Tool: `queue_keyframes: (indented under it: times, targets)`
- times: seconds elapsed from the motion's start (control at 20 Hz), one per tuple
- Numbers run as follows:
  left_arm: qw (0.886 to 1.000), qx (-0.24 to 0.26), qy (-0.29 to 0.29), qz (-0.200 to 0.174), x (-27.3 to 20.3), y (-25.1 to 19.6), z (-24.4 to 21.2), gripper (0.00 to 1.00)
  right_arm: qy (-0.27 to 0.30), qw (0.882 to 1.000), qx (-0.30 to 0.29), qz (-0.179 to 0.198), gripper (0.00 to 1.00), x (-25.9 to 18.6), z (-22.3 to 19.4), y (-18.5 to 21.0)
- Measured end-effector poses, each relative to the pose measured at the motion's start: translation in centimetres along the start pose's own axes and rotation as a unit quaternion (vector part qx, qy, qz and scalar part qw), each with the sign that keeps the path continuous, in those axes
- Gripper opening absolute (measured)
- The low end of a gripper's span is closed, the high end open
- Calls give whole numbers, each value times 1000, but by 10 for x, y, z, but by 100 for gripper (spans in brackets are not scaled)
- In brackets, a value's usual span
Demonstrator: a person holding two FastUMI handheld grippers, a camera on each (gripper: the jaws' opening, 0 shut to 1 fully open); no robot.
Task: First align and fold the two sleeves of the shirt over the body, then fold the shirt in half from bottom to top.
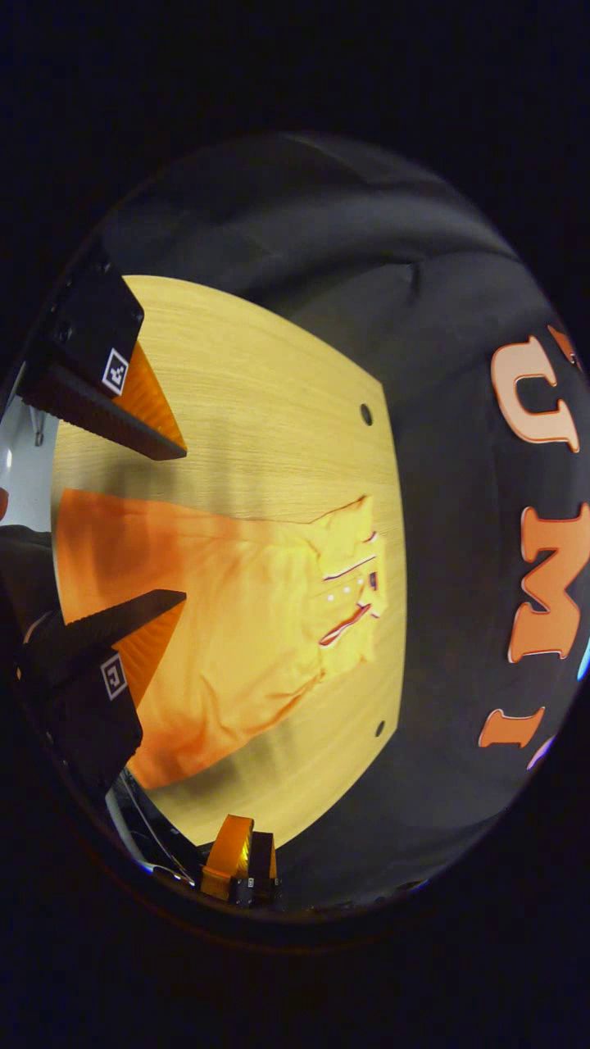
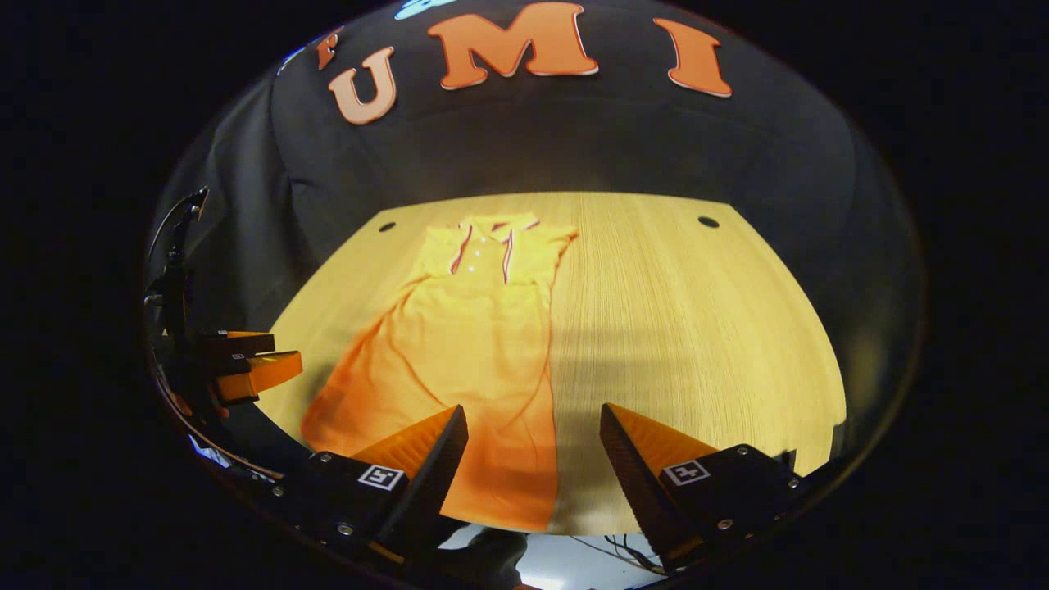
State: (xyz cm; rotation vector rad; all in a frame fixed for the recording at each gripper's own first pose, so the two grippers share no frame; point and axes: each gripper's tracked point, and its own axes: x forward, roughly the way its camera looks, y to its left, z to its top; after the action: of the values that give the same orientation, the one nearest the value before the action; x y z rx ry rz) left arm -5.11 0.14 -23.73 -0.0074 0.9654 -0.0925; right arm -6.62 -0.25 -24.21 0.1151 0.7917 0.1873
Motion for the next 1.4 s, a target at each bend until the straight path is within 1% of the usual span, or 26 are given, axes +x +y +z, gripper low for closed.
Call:
queue_keyframes:
  times: [0.1, 0.25, 0.35, 0.4, 0.5, 0.6, 0.65, 0.7, 0.75, 0.8, 0.85, 0.9, 0.95, 1.0, 1.05, 1.1, 1.15, 1.2, 1.25, 1.3, 1.35, 1.4]
  targets:
    - [999, -3, 44, -11, -4, -1, -8, 98, 31, 1000, -3, 0, 99, 7, -17, -2]
    - [994, -7, 105, -19, -11, -2, -17, 98, 76, 997, -3, 11, 99, 17, -50, 4]
    - [991, -9, 134, -18, -15, -3, -16, 98, 106, 994, -4, 10, 99, 21, -71, 3]
    - [989, -9, 147, -16, -16, -3, -14, 98, 122, 992, -3, 10, 99, 24, -81, 4]
    - [985, -10, 170, -18, -21, -7, -23, 98, 151, 989, -1, 11, 98, 25, -98, 7]
    - [981, -12, 192, -12, -23, -7, -32, 98, 172, 985, 3, 11, 99, 25, -110, 10]
    - [979, -13, 202, -9, -20, -5, -40, 98, 187, 982, -1, 9, 98, 26, -119, 11]
    - [976, -18, 216, -11, -15, -6, -46, 98, 205, 979, -5, -3, 97, 29, -128, 9]
    - [978, -22, 209, -15, -16, -6, -42, 98, 207, 978, -15, -16, 96, 25, -128, 8]
    - [976, -22, 215, -15, -14, -5, -40, 99, 212, 977, -14, -10, 95, 28, -124, 14]
    - [976, -21, 218, -16, -11, -6, -41, 97, 212, 977, -22, -22, 92, 31, -125, 15]
    - [974, -17, 224, -17, -11, -7, -41, 98, 215, 975, -37, -31, 82, 33, -129, 14]
    - [973, -14, 229, -18, -11, -7, -41, 97, 216, 975, -46, -25, 83, 31, -127, 18]
    - [972, -14, 235, -19, -14, -7, -40, 98, 216, 975, -45, -24, 70, 32, -127, 20]
    - [971, -16, 236, -20, -11, -9, -40, 95, 212, 976, -36, -22, 60, 32, -125, 20]
    - [972, -13, 233, -23, -12, -11, -36, 90, 213, 977, -17, -17, 38, 34, -124, 20]
    - [974, -20, 225, -27, -10, -14, -36, 64, 221, 975, -1, 9, 17, 32, -125, 27]
    - [973, -6, 229, -37, -12, -15, -36, 38, 217, 976, 14, 26, 19, 36, -125, 32]
    - [976, -13, 214, -44, -7, -17, -29, 11, 212, 975, 57, 25, 19, 42, -122, 31]
    - [974, -23, 218, -58, -8, -19, -33, 2, 217, 971, 92, 39, 2, 37, -119, 34]
    - [975, -31, 212, -65, -12, -20, -31, 2, 217, 968, 116, 52, 2, 37, -120, 40]
    - [978, -42, 196, -62, -12, -15, -23, 2, 200, 969, 132, 51, 2, 41, -110, 36]
